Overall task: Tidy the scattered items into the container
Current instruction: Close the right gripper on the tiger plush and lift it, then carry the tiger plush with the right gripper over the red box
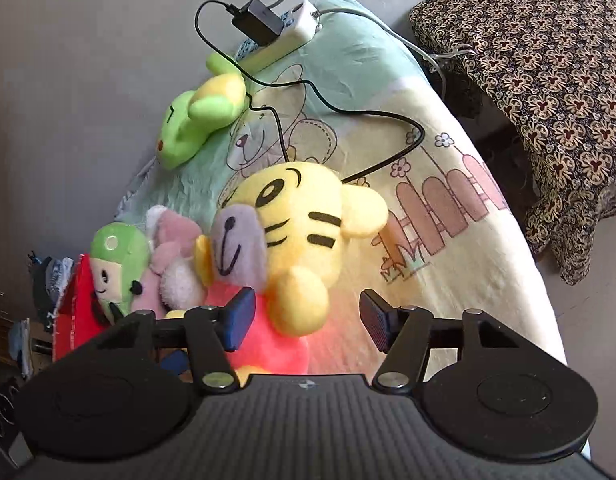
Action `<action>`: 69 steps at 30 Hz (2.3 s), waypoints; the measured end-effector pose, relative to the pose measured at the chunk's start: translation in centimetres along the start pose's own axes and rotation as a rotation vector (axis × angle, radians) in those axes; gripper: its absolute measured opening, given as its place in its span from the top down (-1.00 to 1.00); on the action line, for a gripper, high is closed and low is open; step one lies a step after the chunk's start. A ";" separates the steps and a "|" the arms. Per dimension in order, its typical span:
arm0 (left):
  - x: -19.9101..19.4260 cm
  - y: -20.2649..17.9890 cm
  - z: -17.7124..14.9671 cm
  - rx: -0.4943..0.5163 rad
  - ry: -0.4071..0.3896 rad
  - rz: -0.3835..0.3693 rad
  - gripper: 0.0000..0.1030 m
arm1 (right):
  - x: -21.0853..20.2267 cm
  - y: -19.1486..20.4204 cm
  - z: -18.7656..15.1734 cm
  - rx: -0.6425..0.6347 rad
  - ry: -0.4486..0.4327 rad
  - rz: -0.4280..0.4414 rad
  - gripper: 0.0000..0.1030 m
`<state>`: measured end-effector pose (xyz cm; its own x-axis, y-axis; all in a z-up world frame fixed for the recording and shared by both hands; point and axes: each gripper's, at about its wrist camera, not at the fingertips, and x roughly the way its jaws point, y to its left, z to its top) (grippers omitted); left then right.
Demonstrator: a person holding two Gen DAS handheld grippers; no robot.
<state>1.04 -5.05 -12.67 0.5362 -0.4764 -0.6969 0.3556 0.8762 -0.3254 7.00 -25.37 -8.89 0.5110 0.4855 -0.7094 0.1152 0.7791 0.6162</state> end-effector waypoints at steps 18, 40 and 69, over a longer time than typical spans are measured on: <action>1.2 1.8 -0.1 -0.020 0.056 0.008 -0.91 | 2.9 0.5 1.2 -0.016 0.066 0.115 0.21; -1.0 -2.2 -1.8 0.045 -0.018 -0.027 -0.43 | -3.5 1.3 -2.1 -0.102 -0.004 0.128 0.41; -19.4 20.1 0.3 -0.122 -0.261 0.035 -0.43 | 2.7 34.0 -8.1 -0.586 -0.052 0.137 0.41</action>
<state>-1.95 21.78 -5.47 0.7309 -0.4346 -0.5262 0.2469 0.8872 -0.3898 5.41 5.59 7.36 0.5305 0.5884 -0.6102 -0.4357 0.8067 0.3991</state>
